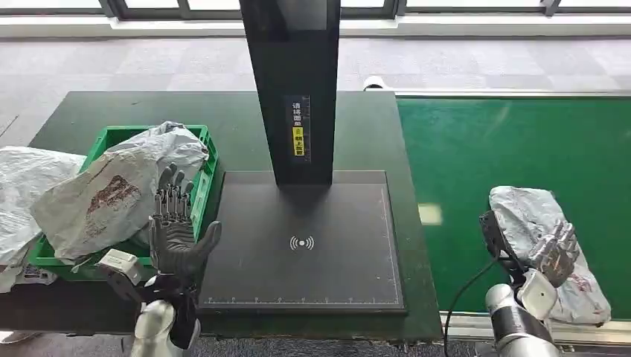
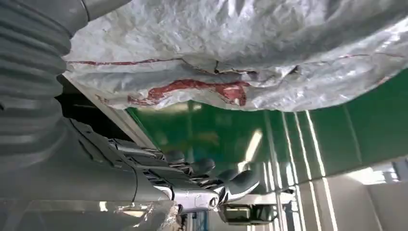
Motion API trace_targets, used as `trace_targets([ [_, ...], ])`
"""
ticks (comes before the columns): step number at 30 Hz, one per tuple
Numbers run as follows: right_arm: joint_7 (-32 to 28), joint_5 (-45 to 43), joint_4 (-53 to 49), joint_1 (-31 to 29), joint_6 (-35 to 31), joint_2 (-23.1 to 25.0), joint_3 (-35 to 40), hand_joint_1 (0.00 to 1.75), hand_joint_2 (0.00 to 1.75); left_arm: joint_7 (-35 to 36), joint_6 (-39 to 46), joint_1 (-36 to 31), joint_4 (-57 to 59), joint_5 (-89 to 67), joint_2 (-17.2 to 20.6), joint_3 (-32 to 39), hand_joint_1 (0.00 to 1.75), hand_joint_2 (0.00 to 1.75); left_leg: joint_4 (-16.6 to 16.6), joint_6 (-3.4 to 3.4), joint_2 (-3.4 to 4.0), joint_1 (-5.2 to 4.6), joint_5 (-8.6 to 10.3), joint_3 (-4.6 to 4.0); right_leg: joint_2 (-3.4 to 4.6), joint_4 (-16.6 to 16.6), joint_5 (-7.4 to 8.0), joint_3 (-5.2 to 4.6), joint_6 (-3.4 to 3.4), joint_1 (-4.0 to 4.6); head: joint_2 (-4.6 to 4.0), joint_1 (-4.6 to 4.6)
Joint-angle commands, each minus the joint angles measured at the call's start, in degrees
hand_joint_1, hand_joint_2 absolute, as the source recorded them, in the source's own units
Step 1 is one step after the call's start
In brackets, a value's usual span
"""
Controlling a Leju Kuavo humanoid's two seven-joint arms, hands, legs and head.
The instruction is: Moved the parcel from conveyor to table for the left to box.
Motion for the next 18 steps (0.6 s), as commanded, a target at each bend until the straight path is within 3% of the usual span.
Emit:
trace_targets([
  [1, 7.45, 0.28, 12.75, -4.36, 5.08, -3.27, -2.95, 0.00, 1.75, 0.17, -0.63, 0.28, 2.80, -0.52, -1.79, 1.09, 0.00, 1.75, -0.07, 0.05, 0.08, -0.03, -0.05, 0.17, 0.06, -0.09, -0.02, 0.16, 0.02, -0.02, 0.02, 0.00],
  [8, 13.25, -0.28, 12.30, -2.42, 6.51, -4.63, -5.92, 0.00, 1.75, 0.17, -1.48, -1.33, 5.46, -1.09, -1.79, 0.84, 0.00, 1.75, -0.08, 0.03, -0.08, -0.02, -0.03, 0.16, -0.10, -0.09, -0.05, 0.18, 0.00, -0.02, 0.00, 0.00],
  [18, 16.63, 0.25, 12.66, -1.75, 9.57, -5.28, -7.51, 0.00, 1.75, 0.17, -1.81, -1.85, 6.28, -1.34, -1.79, 1.66, 0.00, 1.75, -0.04, 0.05, -0.11, -0.01, -0.02, 0.15, -0.12, -0.09, -0.06, 0.19, 0.06, 0.00, 0.02, 0.00],
])
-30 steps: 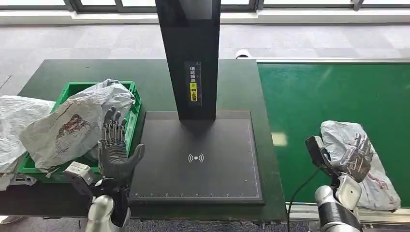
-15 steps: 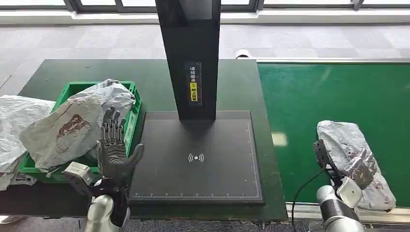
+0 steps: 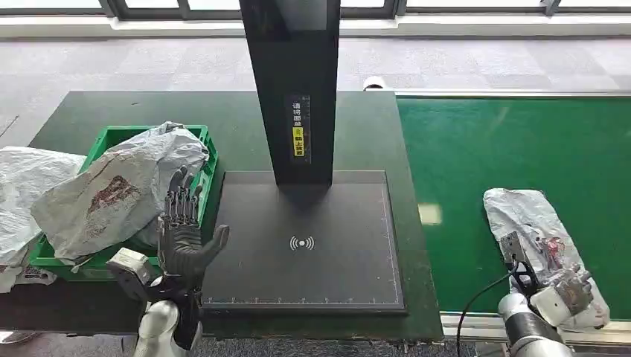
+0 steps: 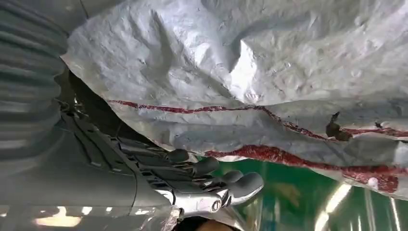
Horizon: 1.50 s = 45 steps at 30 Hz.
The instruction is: Moved the parcel from conveyor to table for the left to box.
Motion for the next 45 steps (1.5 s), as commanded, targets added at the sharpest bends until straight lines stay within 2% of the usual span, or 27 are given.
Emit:
trace_targets([
  [1, 1.35, 0.23, 4.64, -0.84, 3.02, -1.09, -4.11, 0.00, 1.75, 0.17, -0.52, -1.51, 4.01, -0.22, -1.79, 1.87, 0.00, 1.75, -0.10, 0.07, -0.13, -0.01, 0.01, 0.17, -0.16, -0.15, -0.02, 0.25, 0.02, 0.00, 0.00, 0.00],
  [2, 1.55, 0.41, 4.15, -0.94, 4.12, -0.97, -4.12, 0.00, 1.75, 0.17, -0.52, -1.53, 3.98, -0.18, -1.79, 1.96, 0.00, 1.75, -0.07, 0.05, -0.08, -0.01, -0.01, 0.15, -0.10, -0.10, -0.02, 0.20, 0.01, -0.01, 0.00, 0.00],
  [3, 1.02, 0.41, 4.27, -0.91, 3.88, -0.92, -4.26, 1.75, 1.75, 0.17, -0.46, -1.46, 3.86, -0.17, -1.79, 2.03, 0.00, 1.75, -0.11, 0.07, -0.06, -0.01, 0.00, 0.19, -0.09, -0.15, -0.01, 0.26, 0.01, -0.02, 0.00, 0.00],
  [15, 1.55, 0.45, 4.30, -1.63, 4.19, -0.44, -2.69, 1.75, 1.75, 0.17, 0.10, -1.07, 3.20, -0.26, -1.79, 2.52, 0.00, 1.75, -0.04, 0.12, 0.05, -0.01, -0.03, 0.21, 0.01, -0.09, 0.02, 0.25, 0.05, -0.14, 0.00, 0.00],
  [20, -0.20, 0.45, 3.63, -2.21, 1.40, 0.13, -1.45, 1.75, 1.75, 0.17, 0.52, -0.78, 3.05, -0.20, -1.79, 2.33, 0.00, 1.75, -0.03, 0.12, 0.09, 0.00, -0.04, 0.20, 0.05, -0.08, 0.02, 0.22, 0.05, -0.12, 0.00, 0.00],
  [22, -2.04, 0.45, 3.03, -2.77, -1.56, 0.82, -0.82, 1.75, 1.75, 0.17, 0.95, -0.74, 3.19, -0.30, -1.79, 2.25, 0.00, 1.75, -0.04, 0.12, 0.11, 0.00, -0.04, 0.20, 0.08, -0.09, 0.03, 0.21, 0.05, -0.12, -0.02, 0.00],
  [23, -5.85, 0.09, 2.22, -3.21, -4.94, 1.71, -0.74, 1.75, 1.75, 0.17, 1.22, -0.64, 3.03, -0.22, -1.79, 2.17, 0.00, 1.75, -0.02, 0.12, 0.15, -0.01, -0.03, 0.16, 0.11, -0.06, 0.04, 0.17, 0.05, -0.14, 0.00, 0.00],
  [24, -5.75, 0.17, 2.24, -3.47, -4.85, 1.94, -0.71, 1.75, 1.75, 0.17, 1.23, -0.59, 2.99, -0.21, -1.79, 2.14, 0.00, 1.75, -0.04, 0.13, 0.20, 0.00, -0.05, 0.20, 0.16, -0.09, 0.05, 0.20, 0.04, -0.12, 0.00, 0.00],
  [25, -14.06, -3.07, 1.10, -3.88, -8.02, 3.50, -2.26, 1.75, 1.75, 0.17, 1.53, -0.37, 2.64, -0.08, -1.79, 2.08, 0.00, 1.75, -0.02, 0.12, 0.21, -0.04, -0.04, 0.15, 0.18, -0.02, 0.05, 0.13, 0.05, -0.17, 0.00, 0.00],
  [26, -25.38, -5.05, -4.03, -3.21, -8.40, 6.34, -1.69, 1.75, 1.75, 0.17, 1.58, -0.19, 2.37, -0.06, -1.79, 2.20, 0.00, 1.75, -0.03, 0.12, 0.31, -0.01, -0.05, 0.15, 0.27, -0.05, 0.08, 0.14, 0.04, -0.14, 0.00, 0.00],
  [29, -40.68, -13.80, -8.89, -3.56, -8.40, 12.31, -0.76, 1.75, 1.75, 0.17, 1.28, -0.49, 2.68, -0.67, -1.79, 2.40, 0.00, 1.75, -0.01, 0.09, 0.38, 0.00, -0.05, 0.04, 0.34, 0.02, 0.10, 0.03, 0.04, -0.14, -0.02, 0.00],
  [30, -42.75, -15.30, -10.37, -3.32, -8.40, 13.72, 0.88, 1.75, 1.75, 0.17, 1.34, -0.63, 2.75, -0.79, -1.79, 2.36, 0.00, 1.75, -0.04, 0.08, 0.62, 0.00, -0.09, 0.11, 0.58, 0.00, 0.14, 0.02, 0.01, -0.12, 0.00, 0.00],
  [34, -43.59, -16.27, -11.75, -2.60, -8.27, 14.29, 1.88, 1.75, 1.75, 0.17, 1.38, -0.73, 2.77, -0.84, -1.79, 2.32, 0.00, 1.75, -0.05, 0.05, 0.36, 0.02, -0.01, 0.16, 0.39, 0.00, 0.08, 0.05, 0.00, -0.02, 0.00, 0.00],
  [35, -50.37, -22.00, -14.58, -1.51, -6.47, 15.38, 3.32, 1.75, 1.75, 0.17, 1.35, -0.72, 2.60, -0.82, -1.79, 2.42, 0.00, 1.75, -0.11, 0.02, 0.38, 0.01, 0.01, 0.22, 0.37, -0.04, 0.07, 0.10, -0.01, 0.01, 0.00, 0.00],
  [36, -50.95, -22.99, -16.39, -0.72, -5.85, 15.97, 4.85, 1.75, 1.75, 0.17, 1.28, -0.72, 2.59, -0.84, -1.79, 2.52, 0.00, 1.75, -0.04, 0.03, 0.14, 0.00, 0.03, 0.13, 0.17, 0.01, 0.03, 0.08, 0.02, 0.02, 0.00, 0.00],
  [39, -50.39, -23.94, -21.27, 1.30, -4.98, 17.62, 7.66, 1.75, 1.75, 0.17, 1.07, -0.75, 2.59, -0.90, -1.79, 2.73, 0.00, 1.75, -0.15, 0.07, 0.17, 0.04, -0.04, 0.28, 0.12, -0.16, 0.02, 0.25, -0.01, 0.06, 0.00, 0.00],
  [41, -54.43, -28.49, -32.20, 6.20, -3.46, 20.43, 12.90, 1.75, 1.75, 0.17, 0.79, -0.80, 2.80, -1.03, -1.79, 2.80, 0.00, 1.75, -0.10, 0.07, 0.23, 0.03, -0.05, 0.20, 0.21, -0.06, 0.01, 0.18, 0.00, -0.02, 0.00, 0.00],
  [45, -55.25, -31.99, -46.02, 12.74, 0.90, 23.03, 19.90, 1.75, 1.75, 0.17, 0.47, -0.45, 2.72, -1.14, -1.79, 2.90, 0.00, 1.75, -0.14, -0.04, 0.19, 0.12, -0.09, 0.30, 0.24, -0.04, -0.07, 0.18, -0.07, 0.02, 0.00, 0.00],
])
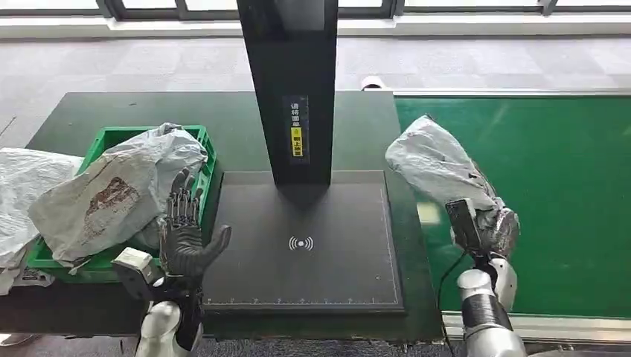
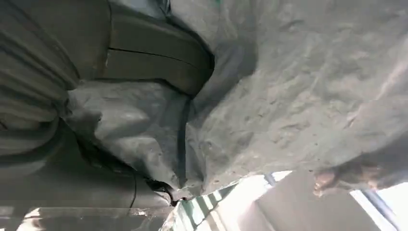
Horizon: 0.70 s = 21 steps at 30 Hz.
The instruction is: Moved the parcel from conveyor to table for the left to box.
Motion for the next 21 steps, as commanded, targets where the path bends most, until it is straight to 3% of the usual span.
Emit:
trace_targets([
  [1, -3.49, -7.24, -29.50, 11.31, 6.84, 7.89, 16.42, 1.75, 1.75, 0.17, -0.79, -0.36, 1.92, -0.26, -1.84, 2.84, 0.00, 1.75, -0.06, 0.00, -0.03, 0.00, -0.06, 0.08, -0.07, -0.01, -0.10, 0.07, -0.06, 0.01, 0.00, 0.00],
  [7, -2.84, -4.70, -29.74, 13.27, 15.84, 9.16, 29.31, 1.75, 1.75, 0.17, -2.13, -2.14, 4.11, -1.01, -1.79, 3.84, 0.00, 1.75, -0.04, 0.02, 0.05, -0.02, -0.06, 0.04, -0.03, -0.03, -0.10, 0.06, -0.06, 0.05, 0.00, 0.02],
  [9, -2.84, -4.70, -29.74, 13.27, 15.84, 9.16, 29.31, 1.75, 1.75, 0.17, -2.13, -2.14, 4.11, -1.01, -1.79, 3.84, 0.00, 1.75, -0.06, -0.01, 0.28, 0.02, -0.10, 0.08, 0.20, -0.04, -0.05, 0.04, -0.08, 0.09, 0.00, 0.00],
  [21, -0.74, -3.47, -25.06, 15.08, 16.53, 9.31, 33.58, 1.75, 1.75, 0.17, -2.10, -1.91, 4.43, -1.25, -1.84, 2.75, 0.00, 1.75, -0.12, -0.04, 0.00, 0.01, -0.07, 0.14, -0.03, -0.11, -0.11, 0.14, -0.07, 0.06, -0.02, 0.00],
])
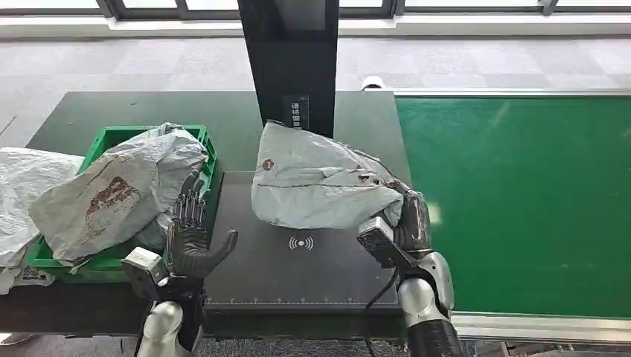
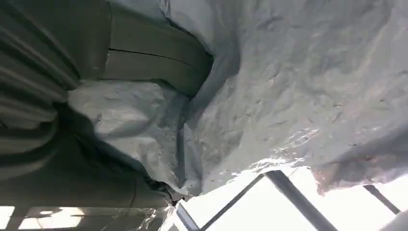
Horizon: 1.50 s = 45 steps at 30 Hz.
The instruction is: Moved the parcel from conveyor to table for the left to box.
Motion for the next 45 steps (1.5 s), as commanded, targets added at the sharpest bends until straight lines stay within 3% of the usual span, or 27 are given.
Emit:
trace_targets([
  [1, 2.02, 0.61, 3.59, 0.82, 0.28, -0.46, 5.88, 1.75, 1.75, 0.17, -0.13, -1.79, 3.27, -0.11, -1.88, 2.54, 0.00, 1.75, -0.06, 0.02, -0.04, 0.01, -0.02, 0.12, -0.08, -0.08, -0.03, 0.15, -0.01, 0.02, 0.00, 0.00],
  [4, 2.02, 0.61, 3.59, 0.82, 0.28, -0.46, 5.88, 1.75, 1.75, 0.17, -0.13, -1.79, 3.27, -0.11, -1.88, 2.54, 0.00, 1.75, -0.10, 0.04, 0.01, -0.01, -0.04, 0.19, -0.03, -0.11, -0.04, 0.19, -0.01, 0.01, 0.00, 0.00],
  [12, 4.95, -4.79, 16.07, -4.61, -2.27, -2.09, 3.43, 1.75, 1.75, 0.17, 1.78, -0.87, 2.00, 0.67, -1.88, 1.80, 0.00, 1.75, -0.12, 0.07, 0.05, -0.01, 0.00, 0.17, 0.01, -0.16, 0.03, 0.19, 0.01, 0.03, 0.00, 0.00],
  [13, 5.09, -4.84, 16.29, -4.69, -2.59, -2.08, 3.34, 1.19, 1.75, 0.17, 1.80, -0.89, 2.01, 0.69, -1.88, 1.82, 0.00, 1.75, -0.07, 0.04, 0.06, -0.02, -0.02, 0.13, 0.03, -0.09, 0.01, 0.13, 0.01, 0.01, 0.00, 0.00],
  [14, 5.20, -5.11, 16.40, -4.66, -3.30, -2.01, 3.10, 0.00, 1.75, 0.17, 1.88, -0.92, 1.98, 0.75, -1.88, 1.79, 0.00, 1.75, -0.11, 0.06, 0.06, 0.01, -0.02, 0.18, 0.02, -0.17, 0.03, 0.20, 0.01, 0.04, 0.00, 0.00],
  [32, 4.50, -8.77, 11.85, -1.98, -4.07, -2.18, 2.51, 0.00, 1.75, 0.17, 1.72, -0.71, 1.77, 0.89, -1.88, 1.04, 0.00, 1.75, -0.06, 0.04, -0.09, -0.02, -0.01, 0.09, -0.12, -0.08, -0.04, 0.12, 0.01, 0.01, 0.00, 0.00],
  [33, 3.30, -10.39, 10.62, -1.48, -3.36, -2.05, 2.40, 0.00, 0.00, 0.17, 2.04, -0.87, 2.37, 0.87, -1.88, 1.15, 0.00, 1.75, -0.09, 0.05, -0.10, -0.03, -0.01, 0.13, -0.14, -0.12, -0.04, 0.17, 0.01, 0.01, -0.02, 0.00],
  [38, -3.90, -20.48, 3.60, 1.09, 1.68, -1.53, 1.66, 0.00, 0.00, 0.17, 2.08, -1.41, 3.13, 0.10, -1.86, 1.42, 0.00, 1.75, -0.08, 0.05, -0.15, -0.02, -0.03, 0.11, -0.19, -0.11, -0.07, 0.16, 0.01, 0.01, 0.00, 0.00],
  [41, -11.24, -31.94, -2.95, 3.39, 7.09, -1.25, 0.90, 0.00, 0.00, 0.17, 5.49, -2.36, 4.27, -3.27, -1.38, -0.19, 0.00, 1.75, -0.02, 0.03, -0.17, -0.02, -0.02, 0.03, -0.20, -0.04, -0.07, 0.08, 0.01, 0.01, 0.00, 0.00],
  [43, -11.24, -31.94, -2.95, 3.39, 7.09, -1.25, 0.90, 0.00, 0.00, 0.17, 5.49, -2.36, 4.27, -3.27, -1.38, -0.19, 0.00, 1.75, -0.03, 0.04, -0.24, -0.03, -0.01, 0.03, -0.27, -0.04, -0.09, 0.09, 0.01, 0.00, 0.00, 0.00],
  [45, -11.92, -37.30, -9.14, 4.95, 6.79, -2.30, 3.56, 0.00, 0.00, 0.17, 10.54, -4.02, 7.44, -8.20, -0.58, -2.87, 0.00, 1.75, -0.07, 0.05, -0.23, -0.02, -0.02, 0.10, -0.27, -0.10, -0.09, 0.16, 0.01, 0.01, 0.00, 0.00],
])
